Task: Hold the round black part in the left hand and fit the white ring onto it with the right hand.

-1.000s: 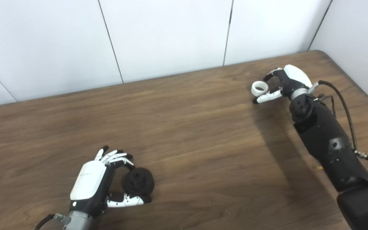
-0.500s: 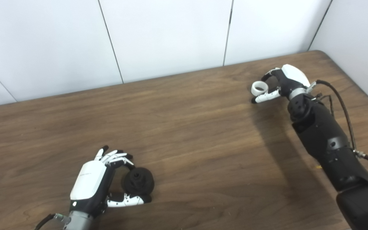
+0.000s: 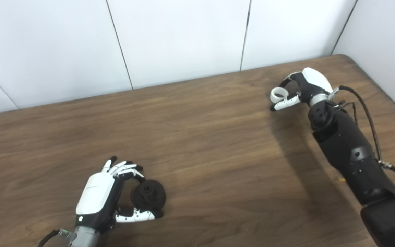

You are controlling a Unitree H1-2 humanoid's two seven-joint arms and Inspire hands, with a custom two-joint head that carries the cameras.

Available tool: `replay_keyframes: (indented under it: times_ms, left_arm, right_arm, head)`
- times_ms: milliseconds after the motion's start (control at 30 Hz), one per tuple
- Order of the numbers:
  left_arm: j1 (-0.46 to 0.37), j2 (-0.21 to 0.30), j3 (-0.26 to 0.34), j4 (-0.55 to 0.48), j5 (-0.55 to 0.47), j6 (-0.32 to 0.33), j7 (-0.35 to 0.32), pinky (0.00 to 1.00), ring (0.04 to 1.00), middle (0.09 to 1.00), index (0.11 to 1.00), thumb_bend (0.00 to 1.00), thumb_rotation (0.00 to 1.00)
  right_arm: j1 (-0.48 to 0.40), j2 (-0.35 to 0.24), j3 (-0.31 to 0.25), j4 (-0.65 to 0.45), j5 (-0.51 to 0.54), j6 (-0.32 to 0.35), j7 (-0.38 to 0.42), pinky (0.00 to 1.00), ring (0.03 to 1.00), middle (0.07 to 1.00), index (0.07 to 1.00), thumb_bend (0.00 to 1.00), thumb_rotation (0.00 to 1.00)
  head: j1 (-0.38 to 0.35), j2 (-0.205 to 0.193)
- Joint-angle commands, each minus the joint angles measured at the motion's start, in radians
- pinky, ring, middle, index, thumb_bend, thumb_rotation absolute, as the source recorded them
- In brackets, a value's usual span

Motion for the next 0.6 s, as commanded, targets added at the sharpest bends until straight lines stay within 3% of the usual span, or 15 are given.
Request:
replay_keyframes:
  times_ms: [0, 233, 567]
  left_arm:
    - [0.002, 0.015, 0.002, -0.004, 0.012, 0.008, -0.015, 1.0, 0.857, 0.753, 0.483, 0.52, 0.05]
    - [-0.001, 0.013, 0.001, -0.004, 0.014, 0.008, -0.015, 1.0, 0.857, 0.754, 0.482, 0.52, 0.05]
    - [-0.006, 0.009, 0.0, 0.001, 0.016, 0.006, -0.011, 1.0, 0.857, 0.758, 0.483, 0.52, 0.05]
  right_arm:
    - [-0.023, -0.038, -0.005, -0.002, 0.0, -0.035, -0.04, 1.0, 0.961, 0.866, 0.496, 0.53, 0.13]
    - [-0.01, -0.073, 0.045, -0.006, -0.035, -0.053, -0.05, 1.0, 0.962, 0.839, 0.489, 0.52, 0.13]
    - [0.001, -0.078, 0.047, 0.003, -0.021, -0.063, -0.07, 0.99, 0.963, 0.836, 0.489, 0.52, 0.13]
  head:
    - [-0.001, 0.001]
    - [0.001, 0.003]
    - [0.005, 0.0]
